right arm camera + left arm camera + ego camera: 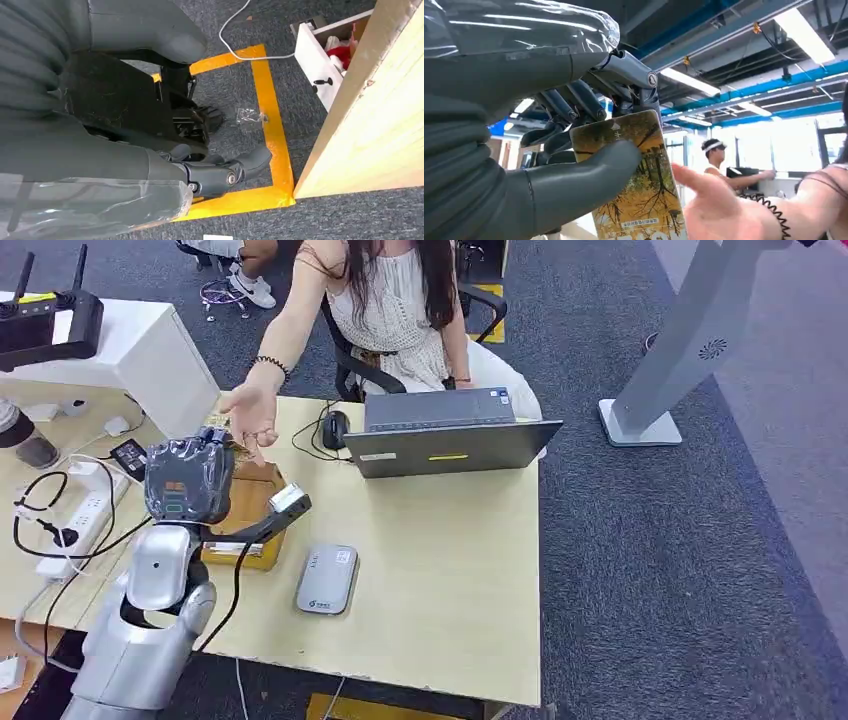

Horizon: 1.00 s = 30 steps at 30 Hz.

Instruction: Pass the card to the sensor for recognition and then transmit it.

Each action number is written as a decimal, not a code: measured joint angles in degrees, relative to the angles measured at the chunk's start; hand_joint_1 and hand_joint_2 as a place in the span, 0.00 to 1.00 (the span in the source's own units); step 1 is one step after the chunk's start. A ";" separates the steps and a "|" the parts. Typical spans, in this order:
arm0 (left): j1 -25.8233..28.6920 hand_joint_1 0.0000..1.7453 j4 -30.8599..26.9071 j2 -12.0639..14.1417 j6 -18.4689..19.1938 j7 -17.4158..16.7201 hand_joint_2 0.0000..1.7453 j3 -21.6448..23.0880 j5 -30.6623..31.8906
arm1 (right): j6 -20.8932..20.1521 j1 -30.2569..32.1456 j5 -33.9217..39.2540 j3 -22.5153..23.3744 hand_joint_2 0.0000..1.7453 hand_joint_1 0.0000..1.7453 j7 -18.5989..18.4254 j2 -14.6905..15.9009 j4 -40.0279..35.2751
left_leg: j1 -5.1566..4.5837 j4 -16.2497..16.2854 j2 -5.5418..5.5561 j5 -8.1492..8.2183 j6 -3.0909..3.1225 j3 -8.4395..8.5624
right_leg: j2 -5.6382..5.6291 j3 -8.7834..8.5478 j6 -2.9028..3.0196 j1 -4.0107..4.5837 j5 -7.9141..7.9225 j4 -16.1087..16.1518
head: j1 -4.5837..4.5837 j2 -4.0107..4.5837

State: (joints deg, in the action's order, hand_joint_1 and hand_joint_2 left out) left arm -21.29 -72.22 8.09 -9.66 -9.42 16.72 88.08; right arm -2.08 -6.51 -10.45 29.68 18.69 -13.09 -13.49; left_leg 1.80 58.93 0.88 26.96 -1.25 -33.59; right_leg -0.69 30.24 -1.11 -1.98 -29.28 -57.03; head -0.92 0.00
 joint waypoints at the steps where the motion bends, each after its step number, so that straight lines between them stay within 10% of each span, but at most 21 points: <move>1: -0.06 1.00 0.00 0.28 0.00 -0.13 1.00 0.00 0.00 | 0.00 -0.01 0.00 0.00 1.00 0.00 0.00 0.00 0.00 | -0.01 0.00 0.00 0.00 0.00 0.00 | 0.00 0.00 0.00 -0.01 0.00 0.00 | 0.00 0.00; 15: -2.05 1.00 0.74 2.19 1.38 -0.72 1.00 -1.68 0.00 | 0.22 0.05 -0.55 0.00 1.00 0.00 -0.26 0.00 0.11 | 0.00 0.00 -0.01 0.00 0.00 -0.01 | -0.01 0.02 0.00 0.00 0.00 0.00 | -0.02 0.00; 16: -2.05 0.00 1.05 2.19 1.35 -0.70 1.00 -1.68 0.00 | 0.20 0.05 -0.57 0.00 1.00 0.00 -0.26 0.00 0.11 | 0.00 0.00 -0.01 0.00 0.00 -0.01 | -0.01 0.02 0.00 0.00 0.00 0.00 | 0.00 0.00; 30: -0.82 0.00 1.00 0.68 -0.98 2.12 1.00 -1.77 0.00 | 0.33 0.10 -0.70 0.00 1.00 0.00 0.04 0.00 0.13 | -0.01 0.00 -0.01 0.00 0.00 -0.01 | -0.01 0.03 0.00 -0.01 0.00 0.01 | -0.02 0.00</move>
State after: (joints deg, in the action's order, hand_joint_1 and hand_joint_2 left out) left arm -22.11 -71.21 8.77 -10.65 -7.30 14.95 88.08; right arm -1.75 -6.42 -11.15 29.68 18.73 -13.09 -13.35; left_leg 1.79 58.93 0.87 26.97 -1.25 -33.60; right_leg -0.71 30.27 -1.11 -1.98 -29.28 -57.02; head -0.94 0.00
